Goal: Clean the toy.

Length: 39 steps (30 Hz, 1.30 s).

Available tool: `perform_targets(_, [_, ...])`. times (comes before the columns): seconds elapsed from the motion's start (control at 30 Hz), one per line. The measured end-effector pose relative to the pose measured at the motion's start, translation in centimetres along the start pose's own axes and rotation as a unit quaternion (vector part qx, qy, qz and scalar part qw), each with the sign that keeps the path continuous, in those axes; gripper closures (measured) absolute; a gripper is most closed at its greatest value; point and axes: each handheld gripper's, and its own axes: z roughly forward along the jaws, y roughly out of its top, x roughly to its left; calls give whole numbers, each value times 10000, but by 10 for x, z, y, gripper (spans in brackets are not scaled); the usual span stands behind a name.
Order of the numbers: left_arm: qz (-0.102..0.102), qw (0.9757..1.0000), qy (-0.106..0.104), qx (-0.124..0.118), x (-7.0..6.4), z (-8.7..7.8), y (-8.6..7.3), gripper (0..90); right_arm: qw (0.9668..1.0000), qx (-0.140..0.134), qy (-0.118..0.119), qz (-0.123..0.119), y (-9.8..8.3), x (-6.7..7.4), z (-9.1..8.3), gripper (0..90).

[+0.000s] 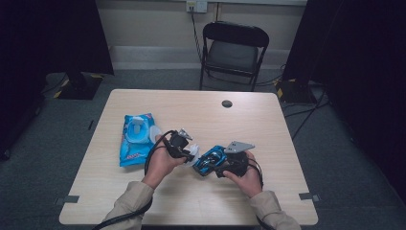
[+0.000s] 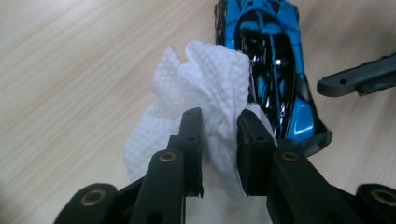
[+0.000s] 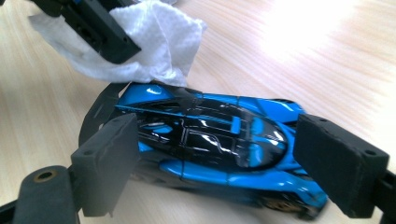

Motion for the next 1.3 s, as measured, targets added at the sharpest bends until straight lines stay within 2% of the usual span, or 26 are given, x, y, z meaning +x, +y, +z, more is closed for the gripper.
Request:
perform_targets(0.13, [105, 9999, -20, -89, -6, -4, 11, 740, 10000, -6, -84, -41, 2, -6, -16, 146])
perform_targets(0.4, [317, 9987, -302, -243, -27, 6, 41, 746, 9997, 98, -185, -146, -9, -15, -44, 142])
perform_targets(0.6, [547, 9970, -507, -210, -49, 22, 62, 746, 9998, 32, -182, -113, -18, -19, -67, 144])
perform_targets(0.8, [695, 9951, -686, -146, -69, 46, 78, 748, 9996, -19, -282, -60, -28, -23, -90, 147])
perform_targets(0.9, [768, 9943, -735, -125, -79, 55, 84, 752, 9993, -146, -343, 34, -33, -28, -103, 149])
perform_targets(1.07, [939, 9919, -856, -84, -95, 68, 94, 745, 9983, -203, -525, 146, -40, -33, -118, 153])
perform_targets(1.3, [1109, 9893, -942, -65, -107, 82, 98, 721, 9977, -205, -597, 238, -47, -36, -133, 160])
